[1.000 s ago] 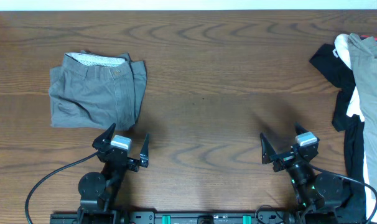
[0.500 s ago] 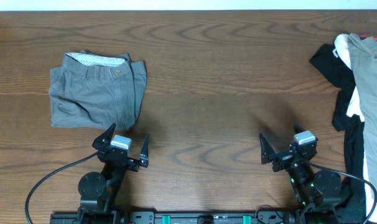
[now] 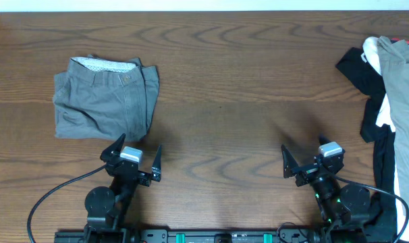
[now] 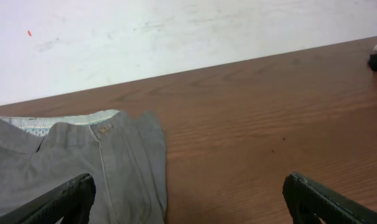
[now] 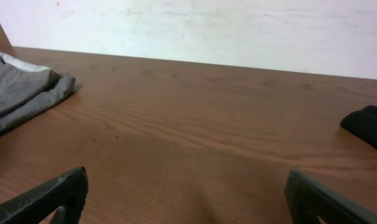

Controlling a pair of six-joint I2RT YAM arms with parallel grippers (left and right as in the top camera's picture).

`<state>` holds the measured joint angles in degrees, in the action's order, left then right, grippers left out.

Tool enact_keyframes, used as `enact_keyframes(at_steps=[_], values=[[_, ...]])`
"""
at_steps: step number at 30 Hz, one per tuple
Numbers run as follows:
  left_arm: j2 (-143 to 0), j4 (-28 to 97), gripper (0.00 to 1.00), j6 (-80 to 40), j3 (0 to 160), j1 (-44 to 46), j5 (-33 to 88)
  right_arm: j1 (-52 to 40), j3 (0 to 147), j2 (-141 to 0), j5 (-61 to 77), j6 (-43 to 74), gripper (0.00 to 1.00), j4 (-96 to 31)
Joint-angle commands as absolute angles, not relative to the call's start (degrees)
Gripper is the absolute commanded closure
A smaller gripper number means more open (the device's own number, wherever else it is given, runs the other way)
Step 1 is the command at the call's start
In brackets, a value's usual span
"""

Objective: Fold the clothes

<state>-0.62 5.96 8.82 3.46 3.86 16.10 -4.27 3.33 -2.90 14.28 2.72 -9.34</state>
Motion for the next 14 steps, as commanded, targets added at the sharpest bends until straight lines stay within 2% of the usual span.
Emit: enact_keyframes(at_steps=[1,14], values=[[-0.23,6.5,0.02,8.1,1.93,3.99,15.97,-4.8,2.87,-2.98,13.72,2.07,0.01,-9.21],[-0.23,6.52,0.02,8.1,1.93,3.99,15.97,-4.8,2.87,-2.98,13.72,2.04,0.01,-9.21]])
